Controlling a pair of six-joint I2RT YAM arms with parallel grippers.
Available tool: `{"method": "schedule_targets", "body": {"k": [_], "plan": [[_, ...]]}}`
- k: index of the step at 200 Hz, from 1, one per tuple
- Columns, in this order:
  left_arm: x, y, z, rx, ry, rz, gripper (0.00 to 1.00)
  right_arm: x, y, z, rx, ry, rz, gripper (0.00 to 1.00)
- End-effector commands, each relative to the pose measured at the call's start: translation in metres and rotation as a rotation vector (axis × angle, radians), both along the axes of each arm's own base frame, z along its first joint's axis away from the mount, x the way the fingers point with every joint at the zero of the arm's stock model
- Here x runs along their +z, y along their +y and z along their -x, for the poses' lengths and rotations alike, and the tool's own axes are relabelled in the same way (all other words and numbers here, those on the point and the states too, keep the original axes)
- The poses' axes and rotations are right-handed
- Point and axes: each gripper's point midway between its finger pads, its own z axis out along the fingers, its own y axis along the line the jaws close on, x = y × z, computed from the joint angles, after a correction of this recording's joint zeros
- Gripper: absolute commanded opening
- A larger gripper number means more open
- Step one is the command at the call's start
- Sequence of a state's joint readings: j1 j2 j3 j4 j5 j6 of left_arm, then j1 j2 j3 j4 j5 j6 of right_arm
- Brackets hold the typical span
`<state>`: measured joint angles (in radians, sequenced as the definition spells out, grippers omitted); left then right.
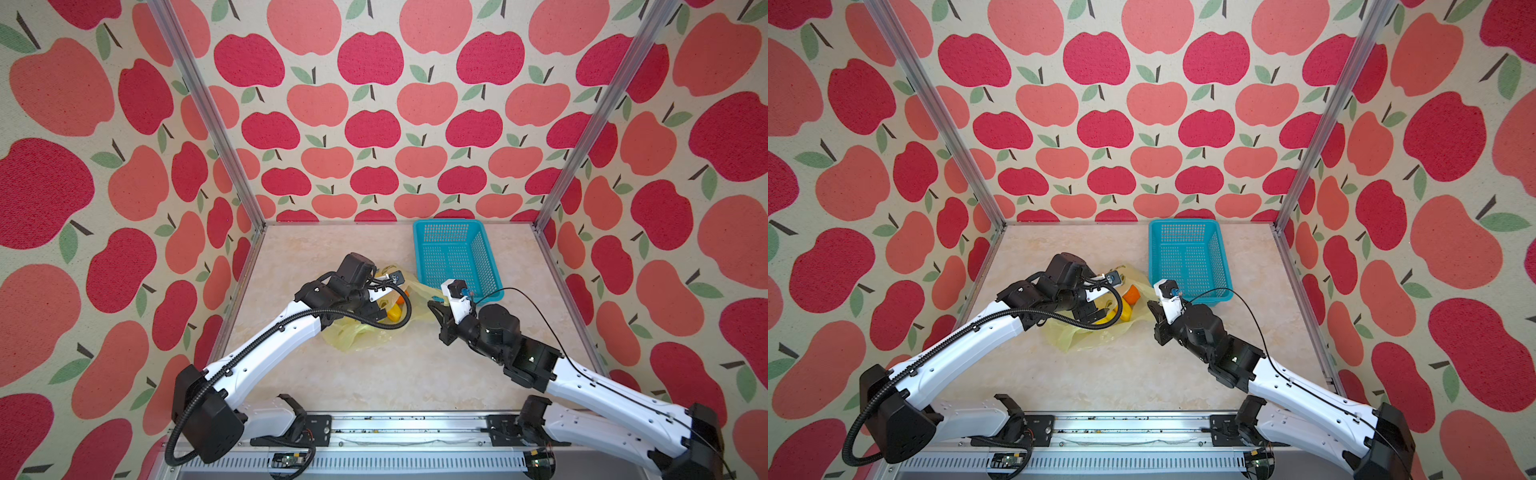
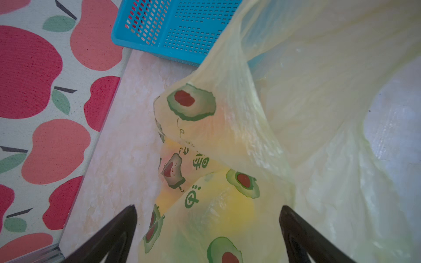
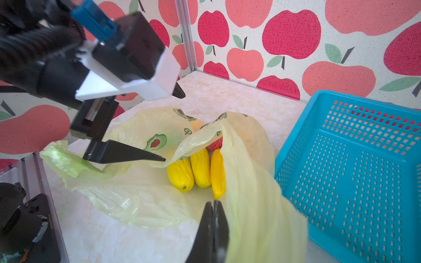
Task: Untie the knot of the plastic bag and take out the fruit
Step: Open the plastic bag at the center of the table.
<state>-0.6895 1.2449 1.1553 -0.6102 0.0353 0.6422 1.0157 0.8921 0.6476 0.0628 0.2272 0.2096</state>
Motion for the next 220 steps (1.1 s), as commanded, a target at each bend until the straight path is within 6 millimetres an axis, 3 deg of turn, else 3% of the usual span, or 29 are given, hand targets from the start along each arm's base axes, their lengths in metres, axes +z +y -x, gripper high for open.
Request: {"method": "schedule_targets", "body": {"k": [1,26,64,108,115,123,136,147,174,220], "plan": [[0.025,-0.015,0.027,-0.099,-0.018,0.075,0.99,0.005,-0.001,0.0,-0.006,-0.022,-0.009,0.0],[0.003,-0.019,0.033,-0.117,-0.001,-0.008,0.99,0.007,-0.001,0.001,-0.002,-0.021,-0.014,0.0],[-0.033,-0.003,0.006,0.002,0.031,-0.163,0.99,0.011,0.0,0.003,0.007,-0.023,-0.022,0.0],[-0.027,0.019,-0.036,0.166,0.011,-0.113,0.99,0.01,0.0,0.003,0.01,-0.018,-0.02,0.0],[-0.023,0.021,-0.042,0.179,0.013,-0.085,0.92,0.01,0.0,0.004,0.012,-0.018,-0.021,0.0],[-0.019,0.021,-0.047,0.183,0.02,-0.056,0.75,0.01,-0.001,0.004,0.013,-0.019,-0.02,0.0],[-0.009,0.022,-0.059,0.196,0.006,-0.017,0.25,0.008,-0.001,0.004,0.013,-0.016,-0.019,0.0],[-0.001,0.024,-0.069,0.213,-0.023,0.0,0.01,0.009,-0.001,0.004,0.01,-0.017,-0.02,0.0],[0.024,0.03,-0.099,0.263,-0.131,0.02,0.0,0.009,-0.002,0.003,0.0,-0.014,-0.018,0.06],[0.082,0.024,-0.133,0.29,-0.237,0.023,0.0,0.01,-0.006,0.0,-0.023,-0.021,-0.002,0.48]]}}
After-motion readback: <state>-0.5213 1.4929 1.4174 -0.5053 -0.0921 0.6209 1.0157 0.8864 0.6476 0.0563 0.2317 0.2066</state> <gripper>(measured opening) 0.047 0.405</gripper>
